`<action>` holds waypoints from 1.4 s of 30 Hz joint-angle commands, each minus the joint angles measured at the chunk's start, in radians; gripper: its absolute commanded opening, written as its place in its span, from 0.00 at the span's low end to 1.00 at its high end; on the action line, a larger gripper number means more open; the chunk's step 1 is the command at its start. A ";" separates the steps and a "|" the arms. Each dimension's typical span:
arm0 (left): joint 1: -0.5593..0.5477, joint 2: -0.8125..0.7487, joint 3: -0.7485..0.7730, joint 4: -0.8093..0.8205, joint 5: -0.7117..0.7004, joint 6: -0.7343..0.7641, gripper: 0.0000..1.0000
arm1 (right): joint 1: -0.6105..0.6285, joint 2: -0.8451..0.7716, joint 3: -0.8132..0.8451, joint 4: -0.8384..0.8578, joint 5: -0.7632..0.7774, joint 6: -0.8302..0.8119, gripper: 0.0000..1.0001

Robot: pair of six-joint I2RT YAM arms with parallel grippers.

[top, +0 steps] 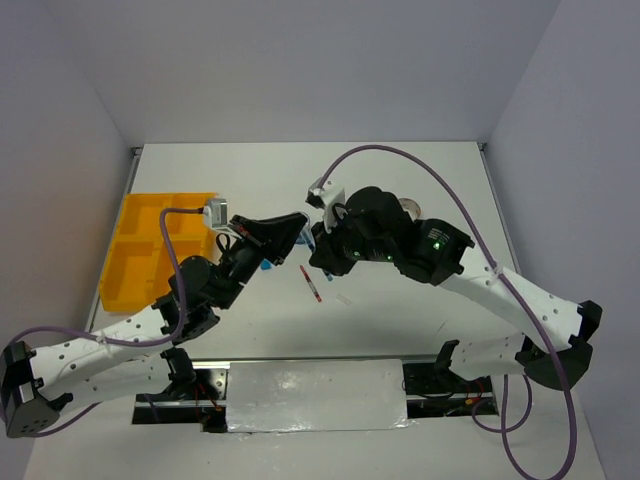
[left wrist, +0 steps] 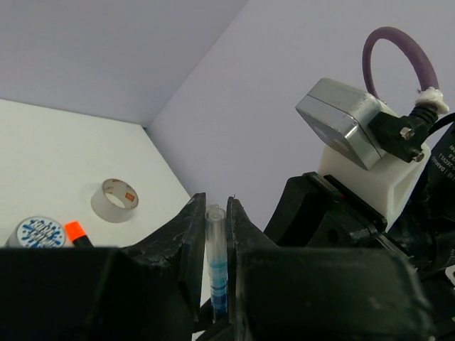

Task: Sort the stationery into containers
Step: Close the pen cap on the pen.

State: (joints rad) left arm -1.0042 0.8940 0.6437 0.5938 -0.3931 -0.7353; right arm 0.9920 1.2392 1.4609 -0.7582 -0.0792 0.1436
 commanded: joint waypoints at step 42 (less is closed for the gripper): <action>-0.088 -0.164 0.450 -0.827 -0.085 0.243 0.86 | 0.195 -0.189 -0.456 0.823 0.159 0.096 0.00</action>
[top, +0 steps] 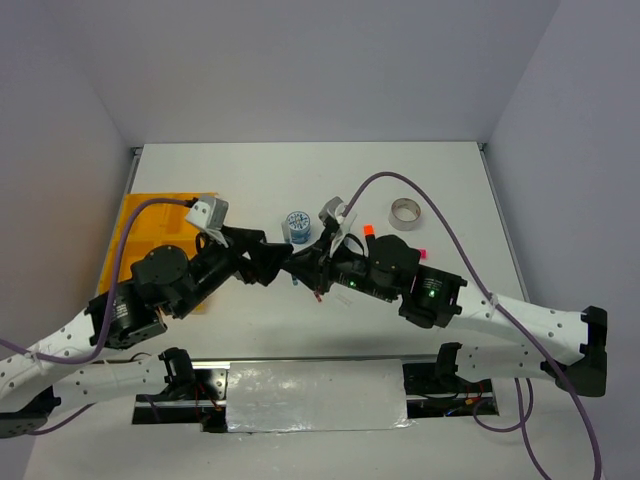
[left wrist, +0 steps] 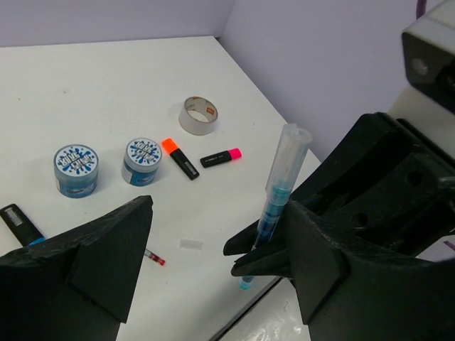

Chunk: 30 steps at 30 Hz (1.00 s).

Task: Sort the stationery into containers
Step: Close the pen cap on the pen.

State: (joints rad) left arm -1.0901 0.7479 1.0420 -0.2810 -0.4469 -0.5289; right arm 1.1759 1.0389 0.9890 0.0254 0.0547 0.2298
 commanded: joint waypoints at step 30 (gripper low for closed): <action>0.001 0.047 0.055 0.097 -0.019 0.058 0.53 | 0.036 0.042 0.053 -0.018 0.074 0.026 0.00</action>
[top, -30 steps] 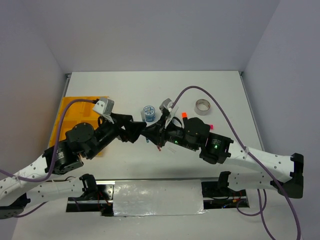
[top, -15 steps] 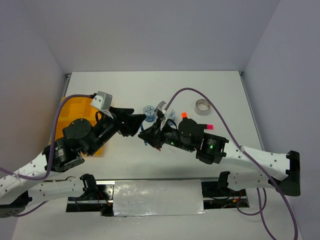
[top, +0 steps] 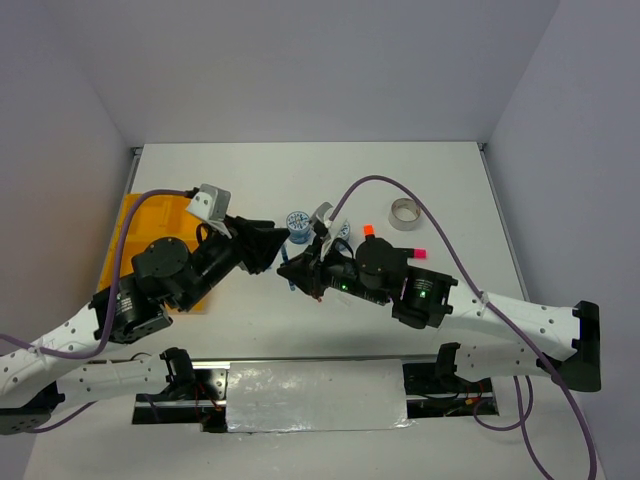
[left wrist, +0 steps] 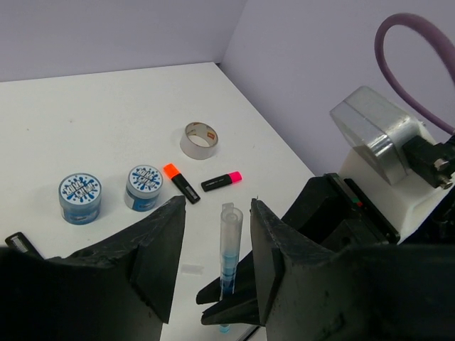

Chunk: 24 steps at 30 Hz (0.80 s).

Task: Sort the stationery into containers
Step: Close the pen cap on the pen.

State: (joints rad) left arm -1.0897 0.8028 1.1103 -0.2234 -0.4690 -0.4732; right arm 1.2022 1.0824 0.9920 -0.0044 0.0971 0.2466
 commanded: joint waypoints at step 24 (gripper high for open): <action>0.001 -0.017 0.022 0.027 -0.011 0.018 0.02 | 0.008 0.031 0.050 0.012 -0.019 0.019 0.00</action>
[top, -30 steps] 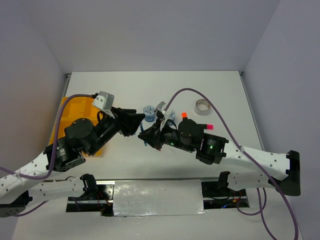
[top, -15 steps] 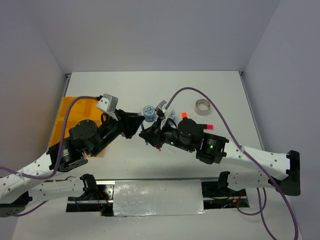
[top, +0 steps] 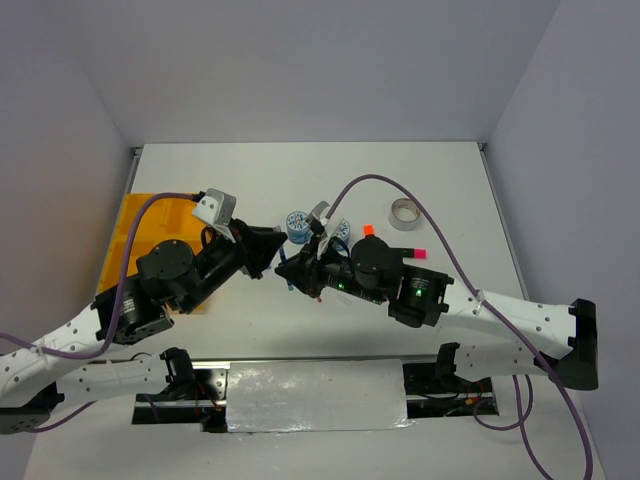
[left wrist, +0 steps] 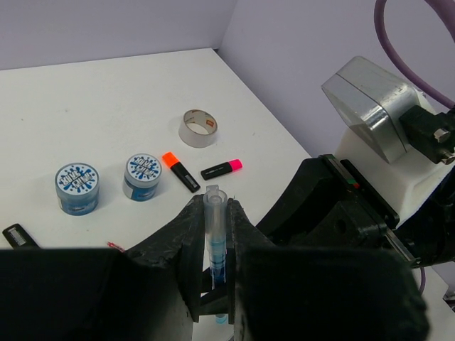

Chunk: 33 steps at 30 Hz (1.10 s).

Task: Sort the stationery into containers
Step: Close the pen cap on the pen.

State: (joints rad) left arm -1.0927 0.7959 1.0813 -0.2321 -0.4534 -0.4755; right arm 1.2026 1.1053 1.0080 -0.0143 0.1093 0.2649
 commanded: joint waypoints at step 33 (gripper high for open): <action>0.004 -0.015 -0.021 0.054 0.050 0.002 0.00 | 0.009 -0.031 0.030 0.037 0.018 0.007 0.00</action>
State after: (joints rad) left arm -1.0927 0.7940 1.0935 -0.2493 -0.4423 -0.4561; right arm 1.2018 1.1141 1.0080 0.0128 0.0990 0.2684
